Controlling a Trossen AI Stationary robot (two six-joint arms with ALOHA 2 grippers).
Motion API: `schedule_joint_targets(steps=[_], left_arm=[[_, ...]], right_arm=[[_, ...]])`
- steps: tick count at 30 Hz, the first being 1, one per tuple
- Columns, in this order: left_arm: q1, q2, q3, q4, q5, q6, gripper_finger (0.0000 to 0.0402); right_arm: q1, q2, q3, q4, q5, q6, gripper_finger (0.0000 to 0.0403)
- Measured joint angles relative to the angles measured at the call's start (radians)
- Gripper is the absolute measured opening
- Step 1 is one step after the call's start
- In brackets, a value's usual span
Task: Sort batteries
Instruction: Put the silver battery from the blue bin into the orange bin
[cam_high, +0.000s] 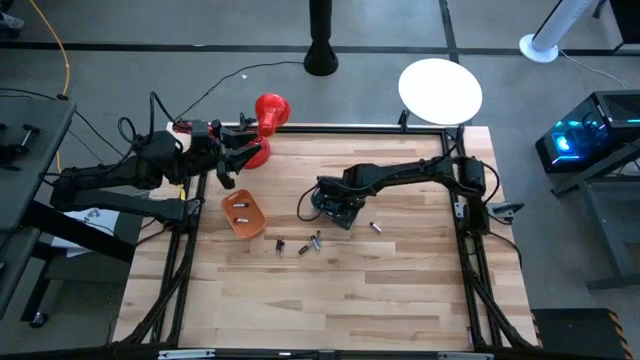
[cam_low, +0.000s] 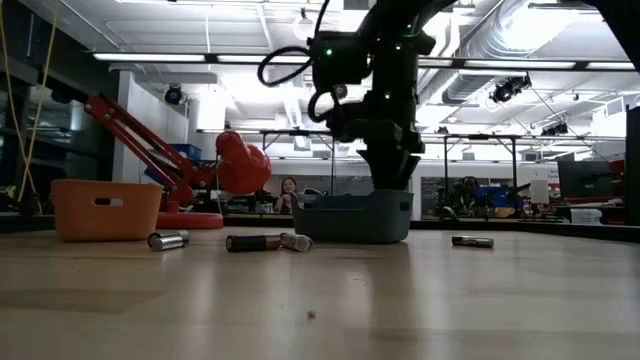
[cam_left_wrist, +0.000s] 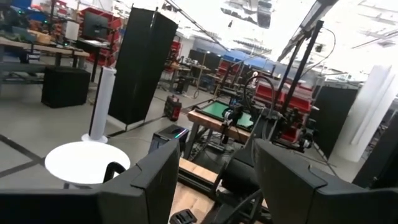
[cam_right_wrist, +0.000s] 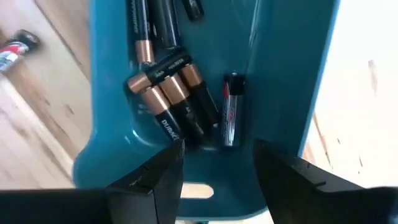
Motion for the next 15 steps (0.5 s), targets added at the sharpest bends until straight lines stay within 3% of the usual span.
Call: schedule_joint_targets(steps=[8, 15], left_arm=[[0.002, 0.008, 0.0, 0.001, -0.01, -0.026, 0.0193], [0.002, 0.008, 0.0, 0.001, -0.028, -0.042, 0.0193]], right_arm=[[-0.003, 0.143, 0.146, -0.103, 0.088, -0.034, 0.0183], [-0.003, 0.231, 0.229, -0.159, 0.099, -0.077, 0.0181]])
